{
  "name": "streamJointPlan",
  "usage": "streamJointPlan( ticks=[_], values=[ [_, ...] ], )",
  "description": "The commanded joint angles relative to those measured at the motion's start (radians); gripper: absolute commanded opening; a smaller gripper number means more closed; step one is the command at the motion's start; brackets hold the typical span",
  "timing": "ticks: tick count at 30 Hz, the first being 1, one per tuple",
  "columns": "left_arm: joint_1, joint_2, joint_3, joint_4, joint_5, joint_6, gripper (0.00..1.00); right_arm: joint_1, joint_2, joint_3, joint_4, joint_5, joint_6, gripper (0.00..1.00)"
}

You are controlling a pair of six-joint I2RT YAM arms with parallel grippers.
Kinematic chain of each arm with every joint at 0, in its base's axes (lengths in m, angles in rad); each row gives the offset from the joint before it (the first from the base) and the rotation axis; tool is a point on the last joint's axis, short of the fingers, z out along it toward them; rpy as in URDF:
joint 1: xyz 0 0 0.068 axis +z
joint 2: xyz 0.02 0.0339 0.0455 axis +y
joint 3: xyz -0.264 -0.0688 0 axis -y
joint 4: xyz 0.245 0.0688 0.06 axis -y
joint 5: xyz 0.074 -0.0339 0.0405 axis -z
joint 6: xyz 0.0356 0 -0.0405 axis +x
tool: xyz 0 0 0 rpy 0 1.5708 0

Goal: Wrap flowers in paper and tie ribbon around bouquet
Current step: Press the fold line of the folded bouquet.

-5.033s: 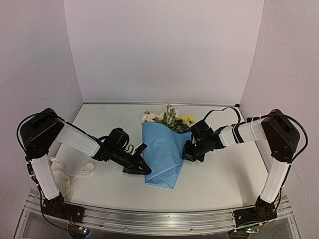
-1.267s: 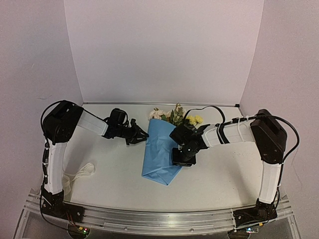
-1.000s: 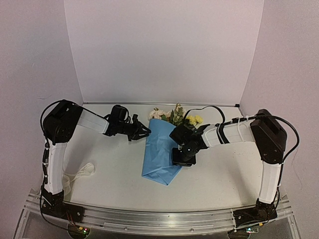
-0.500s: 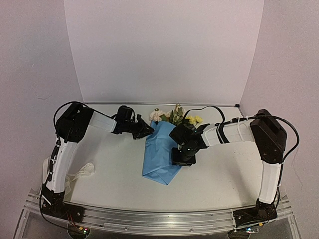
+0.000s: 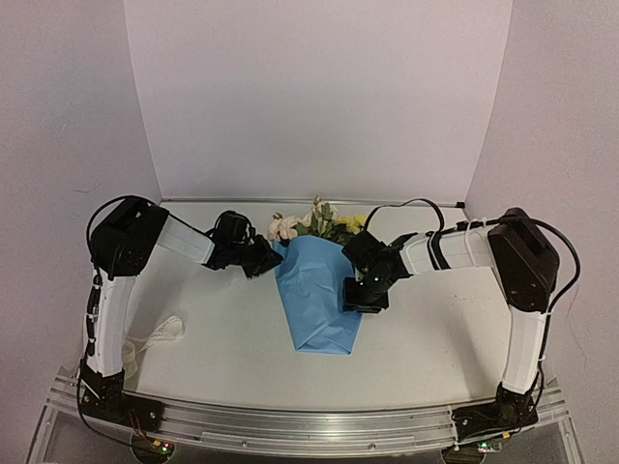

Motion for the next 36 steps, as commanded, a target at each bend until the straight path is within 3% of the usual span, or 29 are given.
streamJointPlan(
  ticks=[1,10,19,29,36],
  values=[
    [0.003,0.0,-0.011,-0.09,-0.052,0.035,0.11,-0.021,0.041,0.004,-0.067,0.004,-0.034,0.36],
    [0.01,0.026,0.233,-0.213,0.024,0.182,0.22,-0.021,-0.086,0.013,-0.081,-0.015,0.02,0.42],
    [0.01,-0.097,0.219,-0.242,0.045,0.233,0.41,-0.021,-0.205,0.037,-0.111,0.012,0.024,0.59],
    [0.025,-0.295,0.039,-0.272,-0.013,0.236,0.54,-0.023,-0.249,0.016,-0.128,0.04,0.016,0.64],
    [0.033,-0.579,-0.247,-0.374,-0.242,0.183,0.61,-0.021,-0.355,-0.049,-0.118,0.048,-0.018,0.77]
  ],
)
